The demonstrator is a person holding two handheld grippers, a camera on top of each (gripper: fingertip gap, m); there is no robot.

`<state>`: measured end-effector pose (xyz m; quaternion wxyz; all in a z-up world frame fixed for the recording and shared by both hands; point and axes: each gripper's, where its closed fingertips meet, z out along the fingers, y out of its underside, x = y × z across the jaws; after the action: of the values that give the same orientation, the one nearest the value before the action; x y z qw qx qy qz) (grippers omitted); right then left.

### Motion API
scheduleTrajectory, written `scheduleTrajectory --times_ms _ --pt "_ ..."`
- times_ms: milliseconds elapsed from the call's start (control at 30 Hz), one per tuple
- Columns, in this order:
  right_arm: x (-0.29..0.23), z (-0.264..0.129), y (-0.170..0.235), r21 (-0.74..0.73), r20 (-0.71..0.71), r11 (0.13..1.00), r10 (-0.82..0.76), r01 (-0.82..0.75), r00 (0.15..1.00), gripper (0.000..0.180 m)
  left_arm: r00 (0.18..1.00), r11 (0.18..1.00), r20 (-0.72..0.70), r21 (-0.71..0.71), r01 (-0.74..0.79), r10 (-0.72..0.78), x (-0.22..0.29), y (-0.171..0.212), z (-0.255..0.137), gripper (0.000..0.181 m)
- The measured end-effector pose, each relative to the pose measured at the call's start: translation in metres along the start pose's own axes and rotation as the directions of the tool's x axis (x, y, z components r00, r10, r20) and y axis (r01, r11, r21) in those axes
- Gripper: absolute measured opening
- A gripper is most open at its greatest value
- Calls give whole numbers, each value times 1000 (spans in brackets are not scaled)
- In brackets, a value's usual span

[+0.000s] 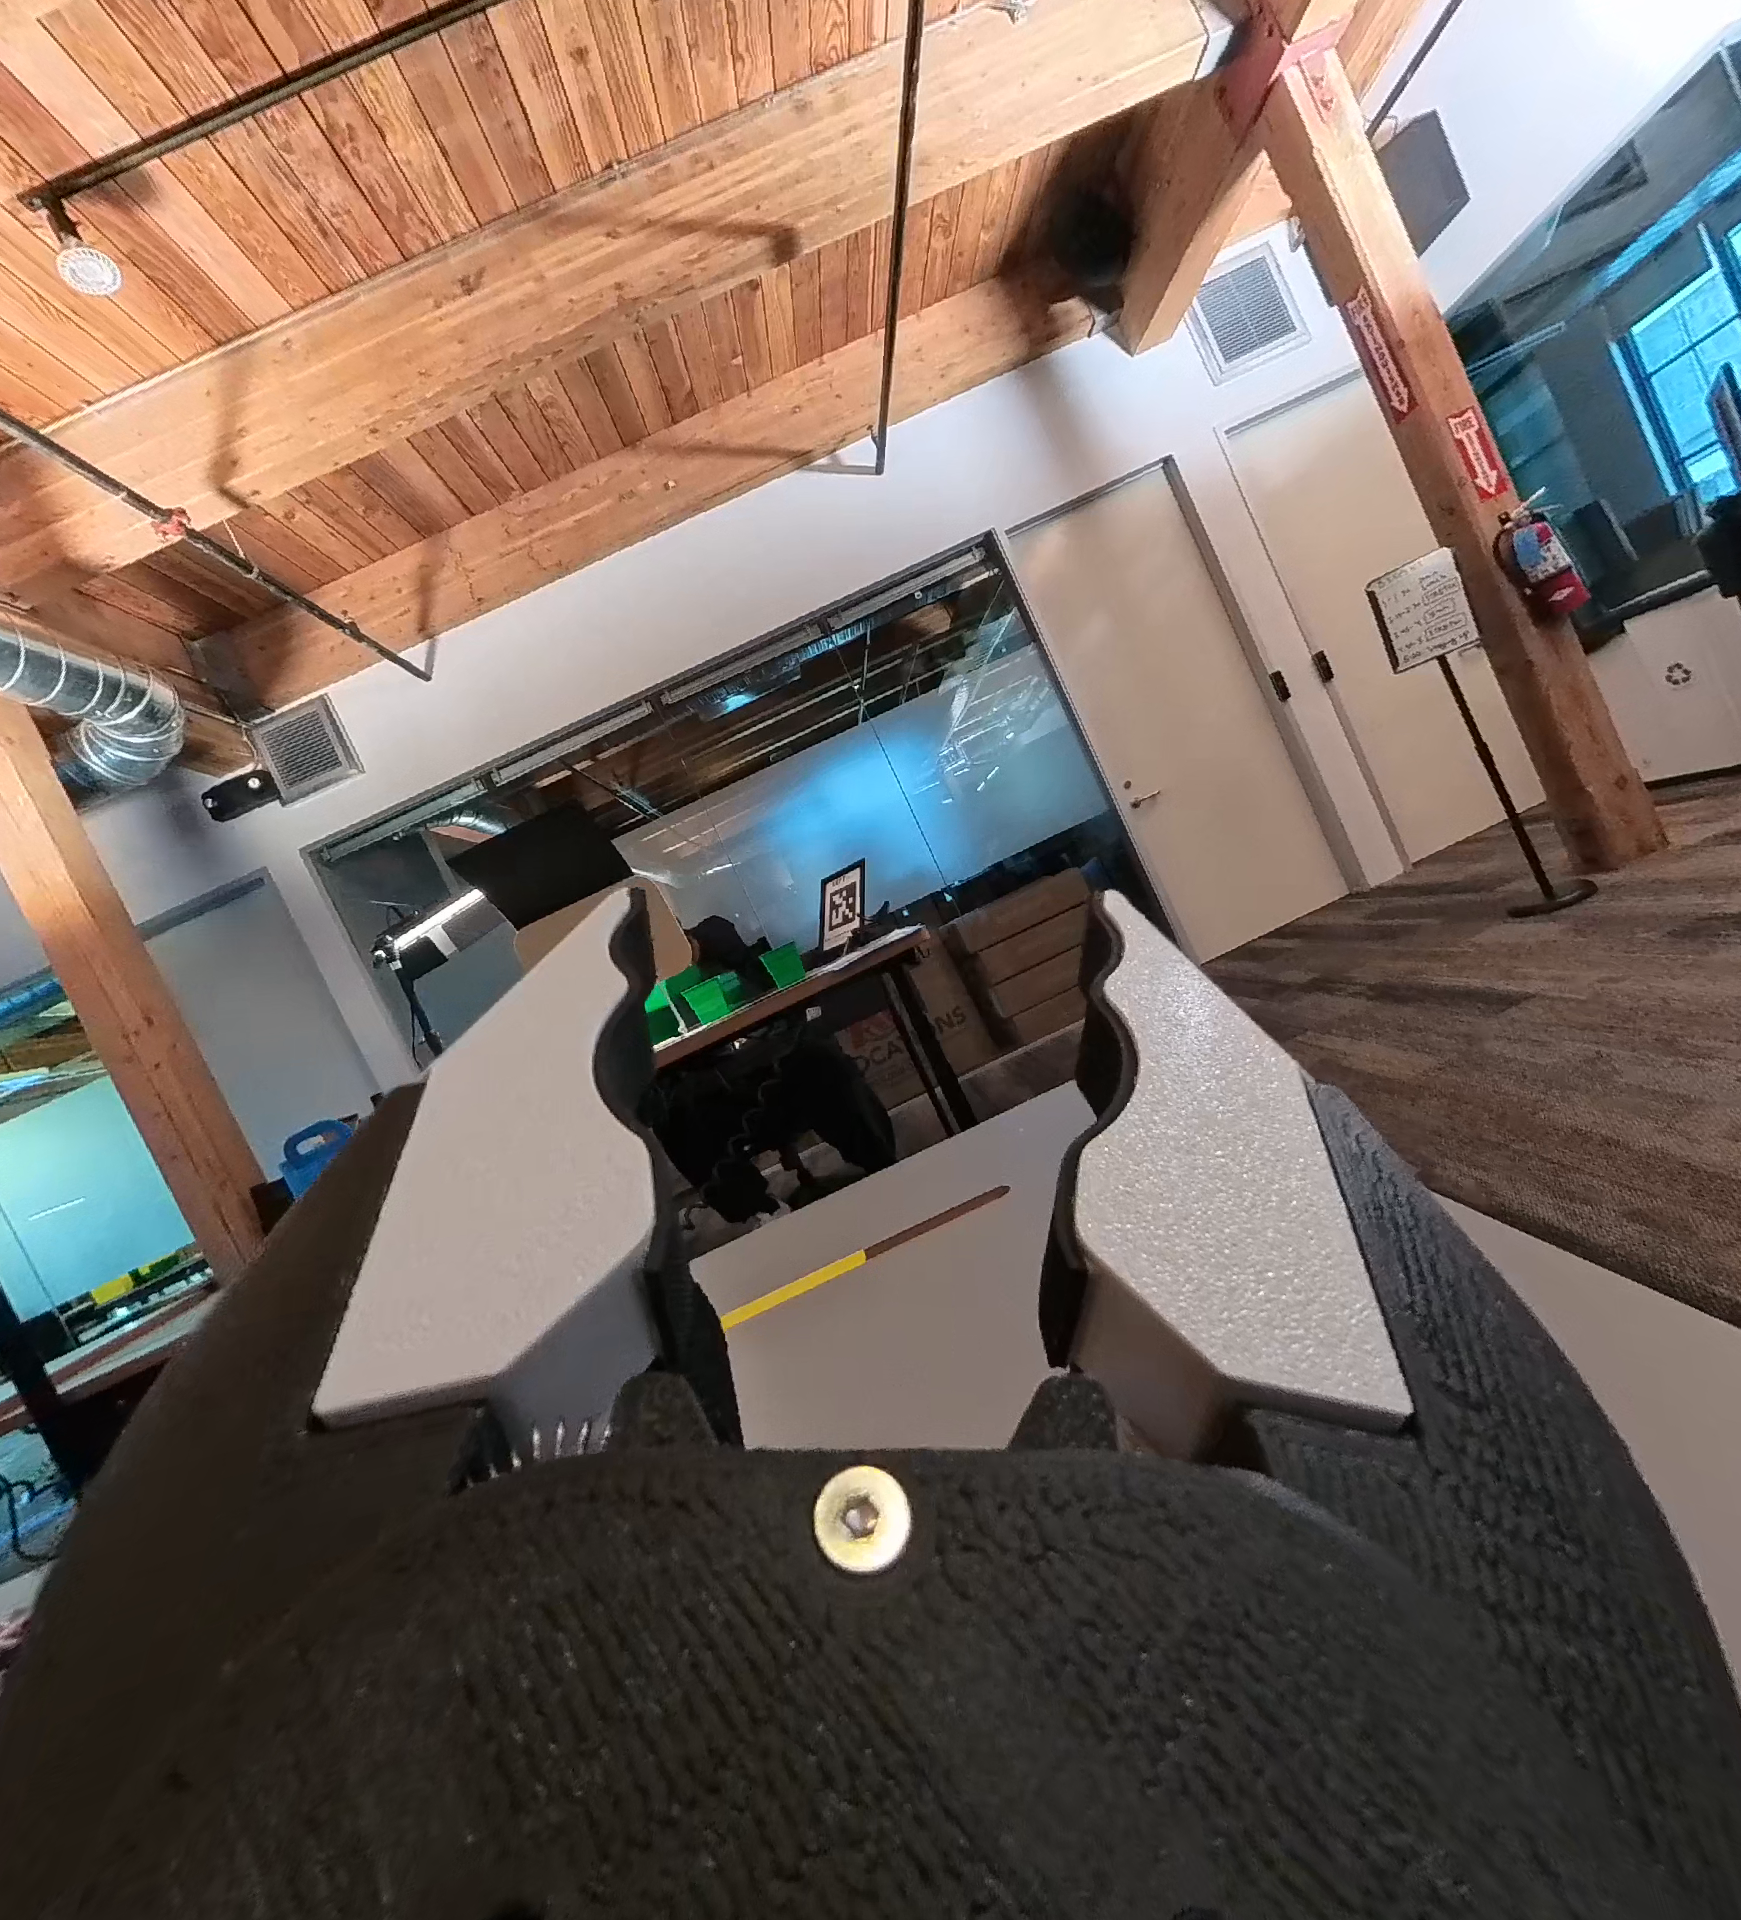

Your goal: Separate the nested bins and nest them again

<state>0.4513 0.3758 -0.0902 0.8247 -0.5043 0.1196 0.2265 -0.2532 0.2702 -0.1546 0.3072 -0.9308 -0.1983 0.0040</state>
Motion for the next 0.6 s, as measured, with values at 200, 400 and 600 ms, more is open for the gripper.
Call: scheduleTrajectory --times_ms 200,400,600 --pt "-11 2 6 -25 19 997 -67 68 998 85 985 937 28 304 -171 171 9 -36 -55 159" --pt "-25 11 22 -135 41 984 -108 113 993 102 988 734 96 661 -154 121 -15 8 -138 159" --pt "-93 11 57 -340 198 933 -52 118 979 120 996 536 -26 841 68 -86 -80 98 -135 159"
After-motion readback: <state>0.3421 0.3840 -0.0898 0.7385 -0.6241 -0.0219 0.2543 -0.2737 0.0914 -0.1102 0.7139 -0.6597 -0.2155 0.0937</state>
